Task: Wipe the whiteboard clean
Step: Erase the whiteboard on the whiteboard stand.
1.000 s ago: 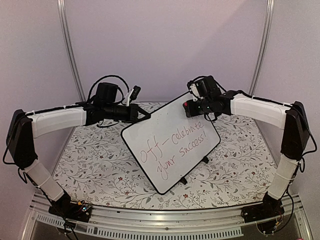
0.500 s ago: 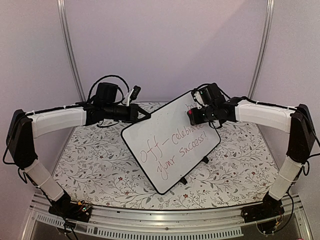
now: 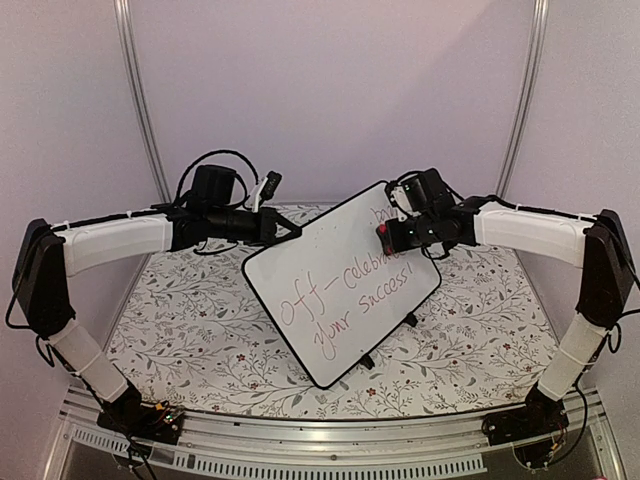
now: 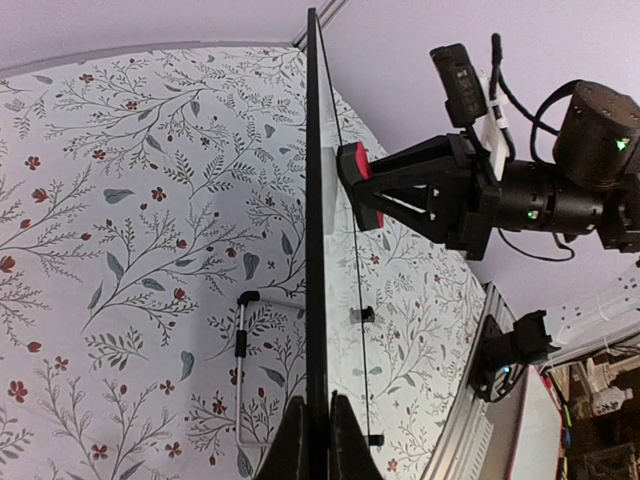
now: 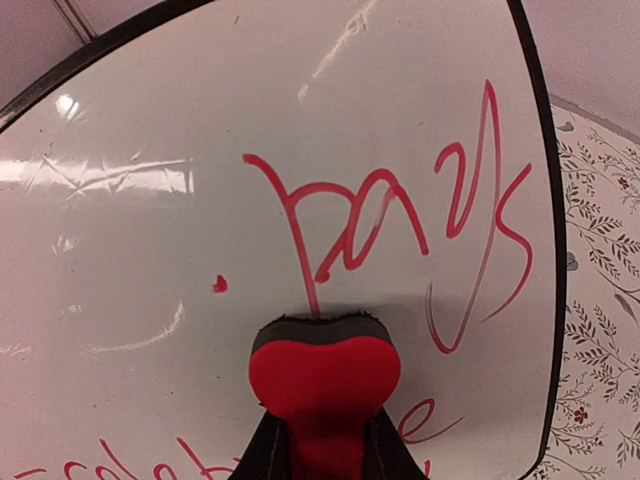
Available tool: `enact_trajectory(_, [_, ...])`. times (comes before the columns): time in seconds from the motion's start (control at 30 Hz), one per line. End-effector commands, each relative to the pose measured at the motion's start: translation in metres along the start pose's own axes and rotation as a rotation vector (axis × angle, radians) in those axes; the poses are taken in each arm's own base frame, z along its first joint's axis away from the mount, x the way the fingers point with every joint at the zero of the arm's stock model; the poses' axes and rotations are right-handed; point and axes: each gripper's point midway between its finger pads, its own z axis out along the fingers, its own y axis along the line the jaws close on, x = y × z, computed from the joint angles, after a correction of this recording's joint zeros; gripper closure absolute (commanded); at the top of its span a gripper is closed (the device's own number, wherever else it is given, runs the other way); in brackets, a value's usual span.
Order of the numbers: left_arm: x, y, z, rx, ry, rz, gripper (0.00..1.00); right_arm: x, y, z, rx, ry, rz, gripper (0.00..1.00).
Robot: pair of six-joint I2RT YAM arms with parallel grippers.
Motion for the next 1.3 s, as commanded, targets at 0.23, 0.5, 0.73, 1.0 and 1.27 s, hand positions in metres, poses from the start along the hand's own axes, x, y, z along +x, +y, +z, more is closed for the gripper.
enact_trajectory(0.23, [0.003, -0.019, 0.003, 0.06, 0.009, 0.093, 1.0, -0.031, 0.02, 0.007, -0.058, -0.019, -0.023, 0.89])
enact_trajectory(0.5, [0.003, -0.019, 0.003, 0.063, 0.012, 0.093, 1.0, -0.048, 0.01, 0.013, 0.018, -0.046, -0.017, 0.88])
enact_trajectory(0.73, [0.002, -0.02, 0.003, 0.064, 0.01, 0.094, 1.0, -0.043, 0.004, 0.011, 0.047, -0.04, -0.012, 0.88])
enact_trajectory(1.0, [0.003, -0.02, 0.002, 0.061, 0.008, 0.094, 1.0, -0.011, -0.008, 0.002, 0.075, 0.0, -0.007, 0.88])
enact_trajectory(1.27, [0.002, -0.021, 0.002, 0.063, 0.007, 0.097, 1.0, 0.01, -0.015, -0.009, 0.08, 0.019, 0.01, 0.88])
